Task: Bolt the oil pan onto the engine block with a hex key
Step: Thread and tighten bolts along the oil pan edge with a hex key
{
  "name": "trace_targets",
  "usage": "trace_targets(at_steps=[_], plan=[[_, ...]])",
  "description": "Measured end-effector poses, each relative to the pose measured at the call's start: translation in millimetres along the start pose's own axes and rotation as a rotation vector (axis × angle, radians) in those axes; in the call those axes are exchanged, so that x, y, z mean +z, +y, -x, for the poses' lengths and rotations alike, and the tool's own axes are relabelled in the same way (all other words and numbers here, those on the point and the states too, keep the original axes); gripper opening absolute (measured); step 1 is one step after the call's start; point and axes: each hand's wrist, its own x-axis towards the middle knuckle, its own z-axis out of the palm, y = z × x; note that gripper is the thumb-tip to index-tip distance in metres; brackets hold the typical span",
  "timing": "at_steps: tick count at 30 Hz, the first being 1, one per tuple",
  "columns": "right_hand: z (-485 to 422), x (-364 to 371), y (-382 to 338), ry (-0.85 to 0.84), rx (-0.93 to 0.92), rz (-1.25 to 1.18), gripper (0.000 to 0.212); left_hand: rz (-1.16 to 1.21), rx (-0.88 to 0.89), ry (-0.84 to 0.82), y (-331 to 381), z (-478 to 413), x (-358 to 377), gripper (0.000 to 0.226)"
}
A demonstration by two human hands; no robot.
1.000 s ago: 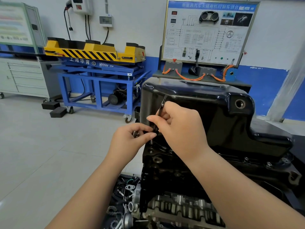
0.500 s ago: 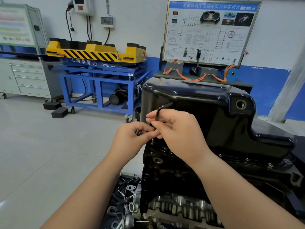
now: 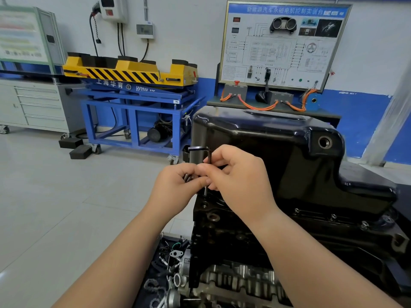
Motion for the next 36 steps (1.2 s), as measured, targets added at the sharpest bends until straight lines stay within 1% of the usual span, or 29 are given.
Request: trace_targets(at_steps=[1,2,4,6,9,10,13,15,16,18,19,21,23,25,26,28,31,34,36], plan=[[0,-2,-1,-0.037,-0.004,0.003,0.002,-0.014,-0.001,-0.018,1,-1,-1,0.027],[0,-3,-2,-0.078,-0.005,-0.011,0.005,-0.034,0.0,-0.038,2,-1,-2,0.027],[-1,-7,-5,-0.15,-0.014,-0.02,0.02,-0.06,0.005,-0.063,5,-2,-4,0.035],[-3,-9,-7,-0.172,-0.024,0.019,0.023,-0.075,0.003,-0.078,7,-3,-6,0.037],[-4,-10,-7,-0.099,-0.033,0.033,0.013,-0.043,-0.008,-0.081,7,-4,-6,0.022],[-3,-10,-7,-0.069,-0.04,0.044,0.011,-0.026,-0.009,-0.067,7,-3,-6,0.021],[-5,-9,-7,-0.005,-0.048,0.11,0.006,-0.024,0.015,0.0,6,-2,-3,0.028],[-6,-7,-5,0.027,-0.054,0.16,0.003,-0.049,0.018,0.026,7,-1,-1,0.017],[-5,-5,-5,0.046,-0.06,0.167,0.004,-0.064,0.02,0.033,7,-1,-1,0.012],[-4,-3,-4,0.054,-0.063,0.139,0.004,-0.08,0.033,0.027,6,-2,-2,0.014],[-3,-3,-3,0.036,-0.062,0.126,0.003,-0.077,0.035,0.012,6,-2,-2,0.012],[-2,-4,-3,-0.031,-0.058,0.106,0.012,-0.083,0.028,-0.02,9,-2,-4,0.009],[-3,-6,-2,-0.105,-0.018,0.05,0.02,-0.089,0.021,-0.043,12,-4,-5,0.015],[-4,-8,-2,-0.117,-0.002,0.012,0.021,-0.067,0.032,-0.07,12,-5,-7,0.027],[-4,-8,-3,-0.103,-0.012,0.006,0.019,-0.057,0.033,-0.084,12,-6,-7,0.028],[-2,-7,-3,-0.059,-0.019,-0.012,0.016,-0.037,0.015,-0.087,11,-5,-7,0.02],[-1,-5,-1,0.02,0.0,-0.01,0.009,-0.006,-0.019,-0.044,7,-3,-5,0.015],[-1,-1,1,0.073,0.004,0.04,0.011,-0.015,-0.039,-0.051,7,-3,-4,0.006],[0,0,1,0.084,-0.001,0.067,0.013,-0.041,-0.033,-0.066,6,-4,-5,0.011]])
